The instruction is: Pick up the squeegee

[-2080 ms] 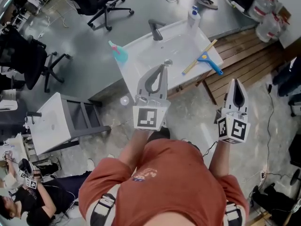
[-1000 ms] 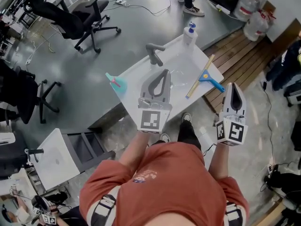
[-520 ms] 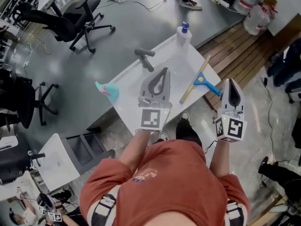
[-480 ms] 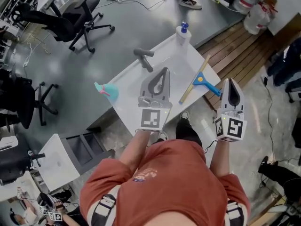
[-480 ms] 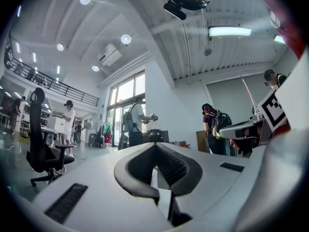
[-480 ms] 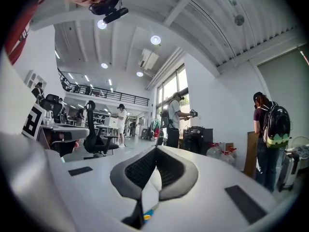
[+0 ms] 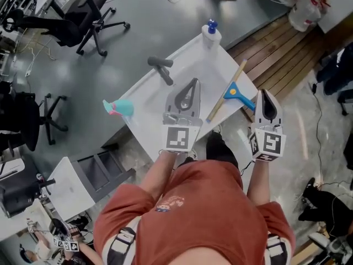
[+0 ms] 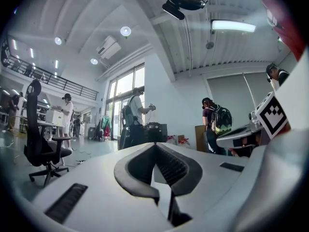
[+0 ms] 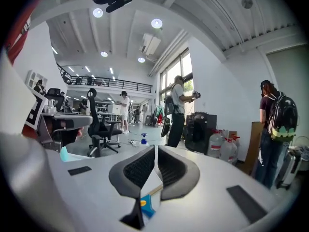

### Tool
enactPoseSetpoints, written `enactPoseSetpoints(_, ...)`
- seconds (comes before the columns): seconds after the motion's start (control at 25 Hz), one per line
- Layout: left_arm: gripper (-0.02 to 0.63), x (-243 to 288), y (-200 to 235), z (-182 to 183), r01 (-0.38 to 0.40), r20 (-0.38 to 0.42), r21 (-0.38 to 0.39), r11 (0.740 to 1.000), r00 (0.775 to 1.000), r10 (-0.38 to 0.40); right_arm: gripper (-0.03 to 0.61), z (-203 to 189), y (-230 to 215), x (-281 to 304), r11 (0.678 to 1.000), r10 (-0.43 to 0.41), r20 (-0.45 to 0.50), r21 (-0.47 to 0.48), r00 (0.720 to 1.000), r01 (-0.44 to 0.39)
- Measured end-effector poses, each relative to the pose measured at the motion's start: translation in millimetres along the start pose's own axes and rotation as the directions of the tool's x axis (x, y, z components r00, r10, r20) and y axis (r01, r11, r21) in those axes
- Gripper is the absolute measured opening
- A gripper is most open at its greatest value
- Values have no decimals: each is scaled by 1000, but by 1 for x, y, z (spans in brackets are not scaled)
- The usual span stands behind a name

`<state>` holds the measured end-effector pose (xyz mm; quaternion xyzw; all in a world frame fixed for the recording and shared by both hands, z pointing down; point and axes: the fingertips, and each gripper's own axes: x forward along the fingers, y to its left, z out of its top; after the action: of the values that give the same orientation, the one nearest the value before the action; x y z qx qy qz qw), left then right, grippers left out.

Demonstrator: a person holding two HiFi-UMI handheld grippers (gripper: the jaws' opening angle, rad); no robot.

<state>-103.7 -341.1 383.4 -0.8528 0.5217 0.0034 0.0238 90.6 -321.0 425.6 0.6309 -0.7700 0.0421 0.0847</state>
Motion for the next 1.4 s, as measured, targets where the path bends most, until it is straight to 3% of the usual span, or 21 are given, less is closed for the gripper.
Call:
enactPoseSetpoints(0.2, 18, 16, -4, -20, 9, -31, -2, 1000, 999, -9, 48, -43, -5, 21, 999, 47, -120, 14, 992, -45)
enactPoseSetpoints(0.56, 18, 37, -5, -63, 13, -115, 3, 1000, 993, -12, 133, -121, -1, 53, 986, 164, -317, 14, 934, -168)
enactPoseSetpoints(0.92, 18, 51, -9, -105, 28, -200, -2, 1000, 979, -28, 179, -181, 13, 76, 937, 292, -486, -27, 824, -348)
enactPoseSetpoints(1.24, 18, 68, -12, -126, 22, -241, -13, 1000, 970, -24, 192, -228, 18, 86, 840, 318, -623, -165, 715, -517)
enactPoseSetpoints(1.4, 18, 75, -12, -131, 12, -250, -14, 1000, 968, -15, 195, -241, 18, 91, 810, 327, -654, -178, 682, -559)
